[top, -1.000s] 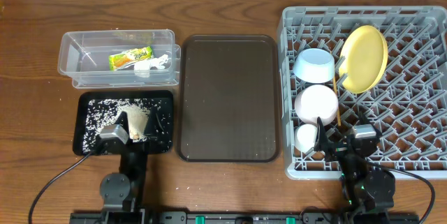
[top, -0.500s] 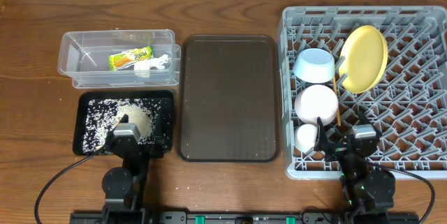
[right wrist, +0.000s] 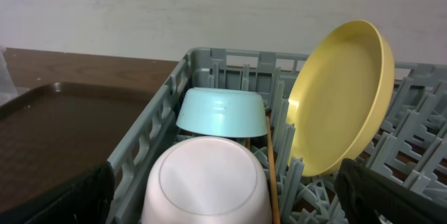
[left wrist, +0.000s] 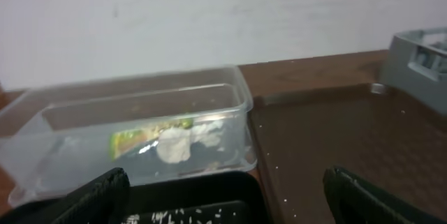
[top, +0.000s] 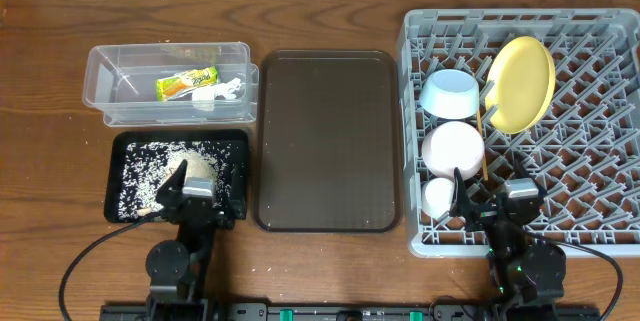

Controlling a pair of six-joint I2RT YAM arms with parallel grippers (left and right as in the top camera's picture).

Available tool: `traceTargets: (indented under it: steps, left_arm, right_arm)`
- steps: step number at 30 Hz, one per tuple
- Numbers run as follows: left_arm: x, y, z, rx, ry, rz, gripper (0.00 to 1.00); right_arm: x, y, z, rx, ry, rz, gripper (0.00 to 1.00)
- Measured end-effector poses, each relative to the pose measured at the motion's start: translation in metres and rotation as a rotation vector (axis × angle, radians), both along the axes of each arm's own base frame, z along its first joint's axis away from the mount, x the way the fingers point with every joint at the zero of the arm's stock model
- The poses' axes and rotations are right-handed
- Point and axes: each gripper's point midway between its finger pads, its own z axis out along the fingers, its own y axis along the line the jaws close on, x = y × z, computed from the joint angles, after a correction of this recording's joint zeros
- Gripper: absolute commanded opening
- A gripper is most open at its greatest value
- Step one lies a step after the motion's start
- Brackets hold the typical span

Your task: Sort waste into correct bins and load items into the dishwasher rack

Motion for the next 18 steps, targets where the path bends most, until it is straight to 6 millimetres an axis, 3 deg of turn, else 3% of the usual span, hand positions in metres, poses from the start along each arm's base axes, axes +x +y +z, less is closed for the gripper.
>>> traceTargets:
  steps: [3, 7, 10, 13, 18]
  left_arm:
    - [0.000, -0.003, 0.010, 0.026, -0.048, -0.027, 0.91]
    - [-0.002, -0.006, 0.047, 0.046, -0.208, -0.045, 0.91]
    - [-0.004, -0.008, 0.060, 0.050, -0.263, -0.051, 0.91]
    - [-0.003, -0.008, 0.052, 0.051, -0.228, -0.052, 0.91]
    - [0.000, -0.008, 0.013, 0.049, -0.067, -0.056, 0.91]
  right_arm:
    - [0.000, 0.000, 0.000, 0.000, 0.000, 0.000, 0.99]
    - [0.000, 0.000, 0.000, 0.000, 0.000, 0.000, 0.99]
    - [0.000, 0.000, 0.000, 0.000, 0.000, 0.000, 0.99]
    - [0.000, 0.000, 0.000, 0.000, 0.000, 0.000, 0.99]
    - [0.000, 0.000, 0.000, 0.000, 0.000, 0.000, 0.99]
